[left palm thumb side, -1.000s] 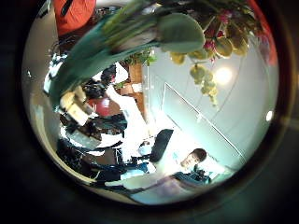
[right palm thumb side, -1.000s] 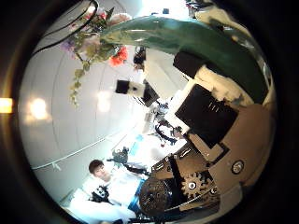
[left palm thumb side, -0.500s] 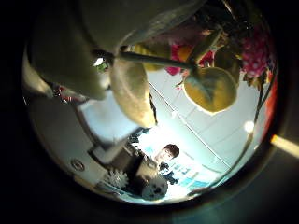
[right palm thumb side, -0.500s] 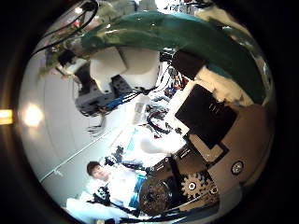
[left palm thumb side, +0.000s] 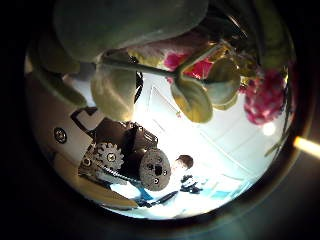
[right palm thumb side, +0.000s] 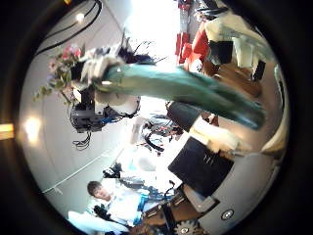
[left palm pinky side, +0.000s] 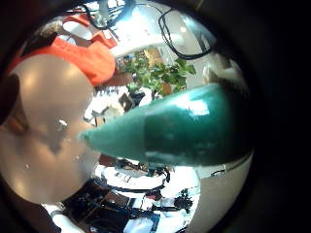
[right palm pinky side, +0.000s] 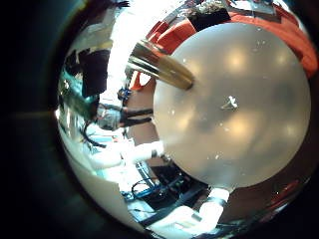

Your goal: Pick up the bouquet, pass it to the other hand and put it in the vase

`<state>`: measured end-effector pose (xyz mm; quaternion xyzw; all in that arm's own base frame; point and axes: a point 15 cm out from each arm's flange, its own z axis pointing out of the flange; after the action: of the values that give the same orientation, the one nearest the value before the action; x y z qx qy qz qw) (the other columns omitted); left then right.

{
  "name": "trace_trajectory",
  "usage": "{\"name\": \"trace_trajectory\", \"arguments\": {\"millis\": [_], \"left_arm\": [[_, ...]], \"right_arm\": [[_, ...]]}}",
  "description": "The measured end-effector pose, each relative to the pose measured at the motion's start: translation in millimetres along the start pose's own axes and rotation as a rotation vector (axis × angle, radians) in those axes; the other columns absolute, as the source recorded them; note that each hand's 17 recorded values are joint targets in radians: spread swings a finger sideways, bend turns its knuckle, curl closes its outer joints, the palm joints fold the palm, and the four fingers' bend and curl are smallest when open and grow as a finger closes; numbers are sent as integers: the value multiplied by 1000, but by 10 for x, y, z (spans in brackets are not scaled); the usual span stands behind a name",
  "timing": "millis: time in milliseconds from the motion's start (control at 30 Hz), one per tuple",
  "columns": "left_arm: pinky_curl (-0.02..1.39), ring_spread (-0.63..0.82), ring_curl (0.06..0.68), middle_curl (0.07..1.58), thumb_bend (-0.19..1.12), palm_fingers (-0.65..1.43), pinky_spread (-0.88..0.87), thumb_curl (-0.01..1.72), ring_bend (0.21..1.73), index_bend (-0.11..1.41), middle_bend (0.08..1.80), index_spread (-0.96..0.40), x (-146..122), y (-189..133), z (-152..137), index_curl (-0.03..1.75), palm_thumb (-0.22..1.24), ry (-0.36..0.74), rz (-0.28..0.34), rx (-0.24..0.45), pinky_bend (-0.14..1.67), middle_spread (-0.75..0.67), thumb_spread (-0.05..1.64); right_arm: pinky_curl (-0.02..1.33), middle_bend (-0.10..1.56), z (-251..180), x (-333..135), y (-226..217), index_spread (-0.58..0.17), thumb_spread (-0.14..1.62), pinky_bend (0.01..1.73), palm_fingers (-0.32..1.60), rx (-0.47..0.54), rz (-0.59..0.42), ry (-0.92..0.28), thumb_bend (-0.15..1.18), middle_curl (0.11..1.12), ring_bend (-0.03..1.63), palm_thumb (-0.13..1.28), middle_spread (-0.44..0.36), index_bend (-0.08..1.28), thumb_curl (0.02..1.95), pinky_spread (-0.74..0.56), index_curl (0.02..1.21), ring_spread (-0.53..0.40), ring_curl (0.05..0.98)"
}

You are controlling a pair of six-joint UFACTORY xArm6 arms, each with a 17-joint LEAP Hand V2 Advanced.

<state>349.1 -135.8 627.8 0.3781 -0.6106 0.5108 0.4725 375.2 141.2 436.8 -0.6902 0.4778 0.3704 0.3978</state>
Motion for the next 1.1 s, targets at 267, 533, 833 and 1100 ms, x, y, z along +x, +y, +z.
{"name": "trace_trajectory", "arguments": {"millis": [267, 533, 833, 1100], "left_arm": [[741, -395, 554, 970, 185, 1066, -534, 746, 1502, 793, 1158, -617, 512, -47, -453, 957, 1045, -168, 163, 166, 1287, -465, 1014], [761, -392, 554, 978, 168, 1059, -545, 812, 1510, 741, 1160, -670, 520, -45, -719, 1074, 1050, -339, 249, 301, 1280, -490, 1033], [778, -392, 552, 983, 146, 1067, -558, 866, 1518, 680, 1155, -709, 30, -154, -769, 1174, 1052, -356, 189, 336, 1261, -507, 1049], [792, -391, 548, 987, 126, 1074, -567, 906, 1516, 637, 1148, -733, -266, -262, -745, 1239, 1050, -330, 139, 333, 1245, -516, 1060]], "right_arm": [[797, 583, 7, -14, -51, -331, 1010, 816, -101, 40, 21, -68, -31, 555, 937, 734, -55, 329, 709, 54, 618, -58, 485], [612, 340, -21, 131, -175, -345, 1013, 586, -97, 104, 28, -28, -30, 421, 625, 717, 36, 169, 621, 336, 476, 118, 343], [486, 221, 32, 146, -219, -348, 1017, 484, -35, 119, 20, -8, -25, 364, 487, 709, 75, 141, 564, 411, 358, 179, 280], [435, 193, 86, 305, -150, -345, 1017, 477, -9, 127, 61, -15, -24, 350, 451, 717, 87, 145, 536, 421, 304, 187, 265]]}}
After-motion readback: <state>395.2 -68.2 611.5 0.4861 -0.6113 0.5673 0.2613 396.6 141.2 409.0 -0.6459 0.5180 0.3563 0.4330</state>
